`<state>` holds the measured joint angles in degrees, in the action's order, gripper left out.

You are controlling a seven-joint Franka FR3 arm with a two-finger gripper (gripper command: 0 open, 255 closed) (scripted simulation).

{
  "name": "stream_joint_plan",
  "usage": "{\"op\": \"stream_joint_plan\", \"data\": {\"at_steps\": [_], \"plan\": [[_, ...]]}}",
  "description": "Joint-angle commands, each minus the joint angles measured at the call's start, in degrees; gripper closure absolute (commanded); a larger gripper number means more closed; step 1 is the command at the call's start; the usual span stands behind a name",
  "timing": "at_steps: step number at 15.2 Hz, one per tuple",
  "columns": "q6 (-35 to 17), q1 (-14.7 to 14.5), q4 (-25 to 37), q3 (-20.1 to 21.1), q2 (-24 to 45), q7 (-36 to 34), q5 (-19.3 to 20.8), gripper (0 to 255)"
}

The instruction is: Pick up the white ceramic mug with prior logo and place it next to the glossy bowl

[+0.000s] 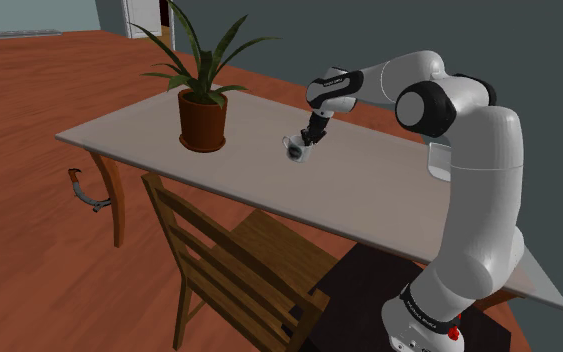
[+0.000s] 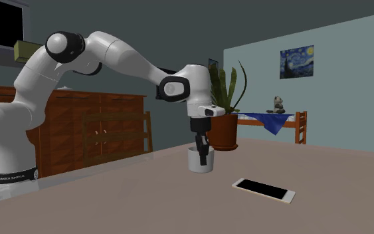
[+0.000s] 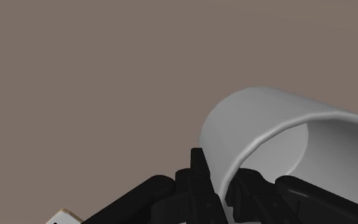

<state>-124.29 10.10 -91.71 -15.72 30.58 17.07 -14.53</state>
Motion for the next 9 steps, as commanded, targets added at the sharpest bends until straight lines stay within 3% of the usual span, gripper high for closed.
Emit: {"op": "stream_joint_plan", "data": {"at_steps": [1, 9], "plan": [[-0.01, 0.0, 0.0, 0.0, 0.0, 0.0, 0.0, 255], [2.99, -0.16, 1.48, -0.38, -1.59, -0.61, 0.7, 255]]}}
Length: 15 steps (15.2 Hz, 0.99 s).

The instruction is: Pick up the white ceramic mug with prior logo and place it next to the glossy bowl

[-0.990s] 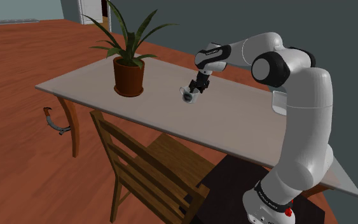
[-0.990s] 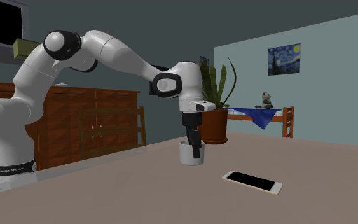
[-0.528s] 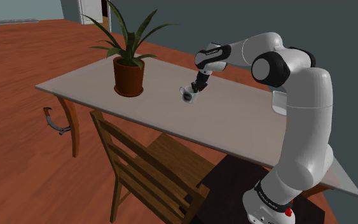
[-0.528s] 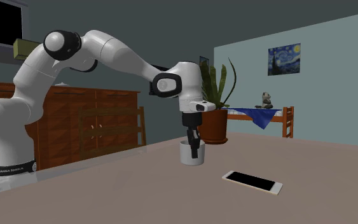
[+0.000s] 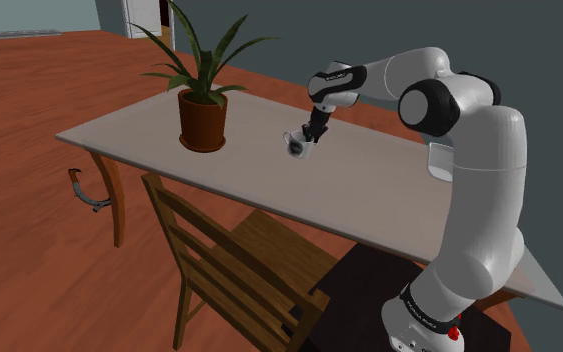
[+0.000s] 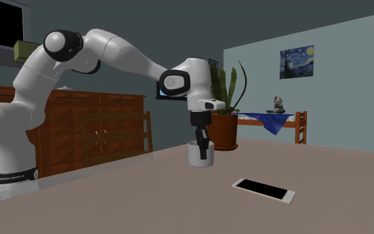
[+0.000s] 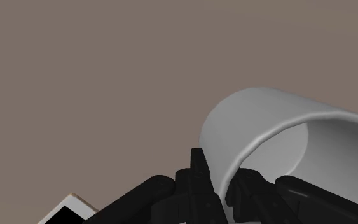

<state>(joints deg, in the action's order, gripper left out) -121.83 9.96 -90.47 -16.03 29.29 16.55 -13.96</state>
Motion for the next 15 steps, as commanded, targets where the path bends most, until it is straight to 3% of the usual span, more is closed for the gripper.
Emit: {"op": "stream_joint_plan", "data": {"at_steps": [1, 15], "plan": [[1.15, -0.04, 0.58, -0.14, -0.59, -0.2, 0.25, 255], [10.35, -0.03, 7.05, -0.84, -3.52, -1.69, 1.7, 255]]}}
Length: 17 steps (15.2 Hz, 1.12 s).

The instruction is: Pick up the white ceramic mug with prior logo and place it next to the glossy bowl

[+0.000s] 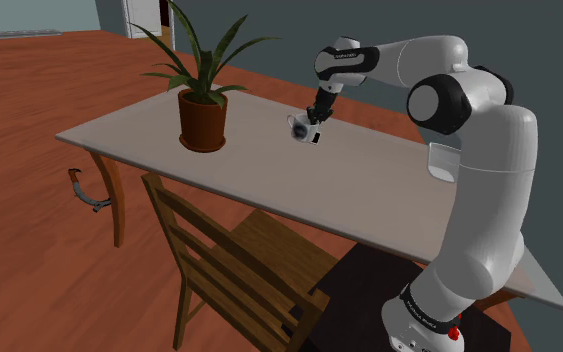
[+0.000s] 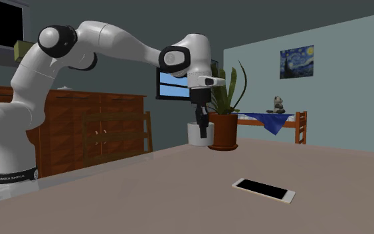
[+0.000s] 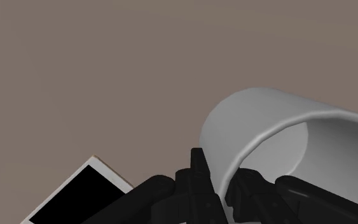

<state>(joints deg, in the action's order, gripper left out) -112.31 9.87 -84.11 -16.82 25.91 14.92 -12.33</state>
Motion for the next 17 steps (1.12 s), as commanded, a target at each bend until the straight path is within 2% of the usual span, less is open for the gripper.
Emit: {"op": "stream_joint_plan", "data": {"at_steps": [1, 15, 16, 17], "plan": [[1.53, 0.09, 1.28, -0.09, -0.26, -0.16, 0.15, 255], [12.18, 0.92, 11.91, -0.38, -0.38, -1.33, 0.61, 255], [12.47, 0.95, 12.24, -0.38, -0.35, -1.36, 0.61, 255], [11.51, 1.09, 9.26, -0.74, -2.33, -0.49, 0.93, 255]]}}
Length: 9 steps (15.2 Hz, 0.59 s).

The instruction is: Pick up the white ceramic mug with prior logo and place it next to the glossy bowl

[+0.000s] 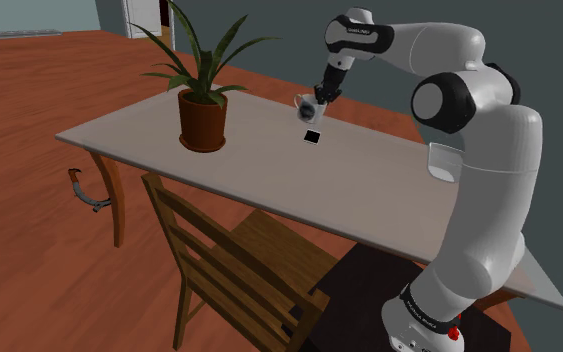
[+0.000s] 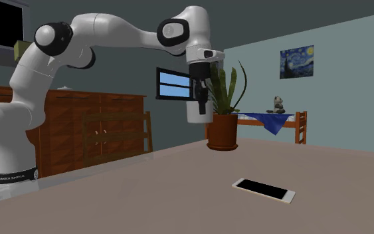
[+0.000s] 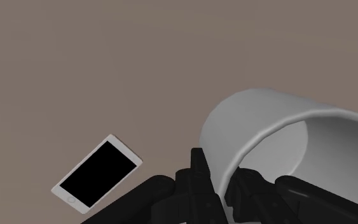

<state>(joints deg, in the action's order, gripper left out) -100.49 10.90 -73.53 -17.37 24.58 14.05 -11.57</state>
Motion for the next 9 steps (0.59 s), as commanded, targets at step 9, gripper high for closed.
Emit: {"op": "stream_joint_plan", "data": {"at_steps": [9], "plan": [[-5.56, 2.8, -20.83, -3.65, -15.06, 8.15, 3.15, 255]]}}
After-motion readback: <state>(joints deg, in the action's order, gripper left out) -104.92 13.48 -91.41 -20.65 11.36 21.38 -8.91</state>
